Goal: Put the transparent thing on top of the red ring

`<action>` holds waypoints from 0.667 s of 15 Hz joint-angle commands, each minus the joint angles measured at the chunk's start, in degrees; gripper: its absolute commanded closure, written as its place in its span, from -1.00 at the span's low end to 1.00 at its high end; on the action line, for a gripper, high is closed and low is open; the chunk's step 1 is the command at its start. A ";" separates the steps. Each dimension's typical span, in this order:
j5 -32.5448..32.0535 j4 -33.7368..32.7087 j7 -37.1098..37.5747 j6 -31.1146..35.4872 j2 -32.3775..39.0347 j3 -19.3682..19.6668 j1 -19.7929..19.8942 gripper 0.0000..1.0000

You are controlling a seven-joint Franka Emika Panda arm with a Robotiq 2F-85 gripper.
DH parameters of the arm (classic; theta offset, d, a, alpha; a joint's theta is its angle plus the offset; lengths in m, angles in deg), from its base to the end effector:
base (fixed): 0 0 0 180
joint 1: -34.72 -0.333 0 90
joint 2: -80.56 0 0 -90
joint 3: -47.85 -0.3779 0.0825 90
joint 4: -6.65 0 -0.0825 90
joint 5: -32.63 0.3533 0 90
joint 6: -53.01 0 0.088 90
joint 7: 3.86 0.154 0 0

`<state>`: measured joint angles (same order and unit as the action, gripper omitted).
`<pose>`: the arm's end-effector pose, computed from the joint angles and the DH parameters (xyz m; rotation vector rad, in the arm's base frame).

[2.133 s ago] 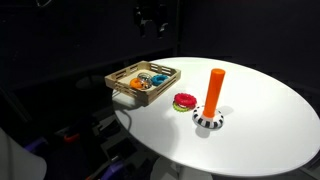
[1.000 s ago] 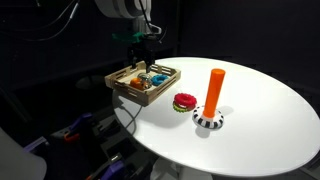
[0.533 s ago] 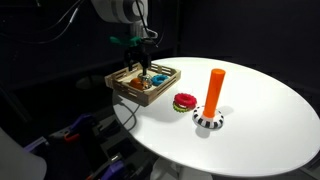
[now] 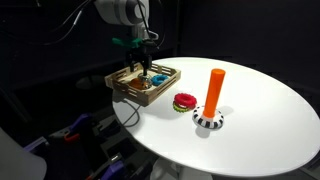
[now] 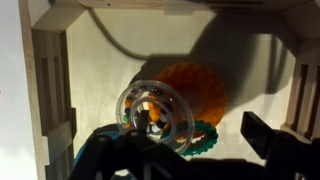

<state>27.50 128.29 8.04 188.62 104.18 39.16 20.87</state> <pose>0.5170 0.2089 0.2387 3.0648 0.3808 -0.2412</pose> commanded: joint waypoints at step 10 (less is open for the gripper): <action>0.61 -3.21 -0.98 -0.03 2.22 0.70 -0.02 -0.33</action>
<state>27.50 126.29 8.01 188.62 105.88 39.40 20.88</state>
